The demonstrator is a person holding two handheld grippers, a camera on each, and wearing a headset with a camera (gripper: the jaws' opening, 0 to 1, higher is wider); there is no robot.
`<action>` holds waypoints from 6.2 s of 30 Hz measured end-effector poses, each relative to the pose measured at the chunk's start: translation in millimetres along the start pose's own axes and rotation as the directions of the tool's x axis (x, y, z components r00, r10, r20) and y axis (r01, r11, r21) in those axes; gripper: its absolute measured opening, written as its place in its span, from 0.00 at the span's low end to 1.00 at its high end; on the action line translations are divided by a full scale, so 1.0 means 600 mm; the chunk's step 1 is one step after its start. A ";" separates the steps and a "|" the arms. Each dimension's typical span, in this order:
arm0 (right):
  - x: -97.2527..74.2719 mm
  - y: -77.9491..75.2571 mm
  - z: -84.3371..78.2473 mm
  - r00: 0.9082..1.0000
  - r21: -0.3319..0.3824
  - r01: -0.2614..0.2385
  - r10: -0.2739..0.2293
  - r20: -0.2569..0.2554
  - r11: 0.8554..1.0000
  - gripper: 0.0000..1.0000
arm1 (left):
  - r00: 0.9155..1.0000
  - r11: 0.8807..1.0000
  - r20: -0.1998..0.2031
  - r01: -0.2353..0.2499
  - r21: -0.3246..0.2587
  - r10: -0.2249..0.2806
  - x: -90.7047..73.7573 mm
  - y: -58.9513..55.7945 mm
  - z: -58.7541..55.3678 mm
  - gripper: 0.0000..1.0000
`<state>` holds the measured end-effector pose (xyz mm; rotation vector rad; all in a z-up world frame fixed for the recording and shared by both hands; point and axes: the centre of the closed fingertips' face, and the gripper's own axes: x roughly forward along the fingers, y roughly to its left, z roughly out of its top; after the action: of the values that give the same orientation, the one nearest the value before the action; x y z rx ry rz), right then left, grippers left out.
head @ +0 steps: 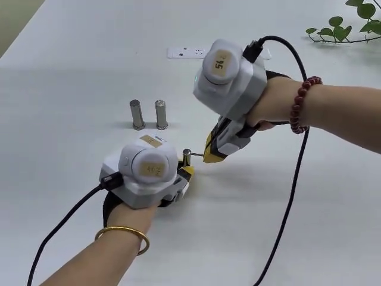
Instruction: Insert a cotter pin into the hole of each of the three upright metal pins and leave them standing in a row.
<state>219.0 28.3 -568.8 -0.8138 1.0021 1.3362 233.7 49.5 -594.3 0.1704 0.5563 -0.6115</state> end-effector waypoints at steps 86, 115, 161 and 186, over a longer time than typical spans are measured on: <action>0.001 0.000 0.030 0.989 0.083 0.053 -0.064 0.131 0.995 0.13 | 0.999 0.999 0.007 -0.043 -0.034 0.043 0.004 0.000 -0.001 0.06; -0.015 -0.019 -0.033 0.926 0.456 0.060 -0.221 0.307 0.888 0.25 | 0.997 0.997 -0.009 -0.073 -0.030 0.073 -0.008 0.054 0.001 0.05; -0.023 0.004 -0.039 0.885 0.487 0.068 -0.278 0.373 0.871 0.32 | 0.995 0.993 -0.007 -0.102 -0.057 0.102 -0.020 0.172 -0.003 0.06; -0.018 0.008 -0.050 0.877 0.531 0.062 -0.300 0.375 0.845 0.39 | 0.995 0.991 -0.010 -0.101 -0.088 0.100 -0.013 0.174 -0.006 0.09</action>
<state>211.1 -2.8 -569.6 -0.1754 0.8199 0.9564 288.0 139.1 -594.4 0.1163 0.5756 -0.4880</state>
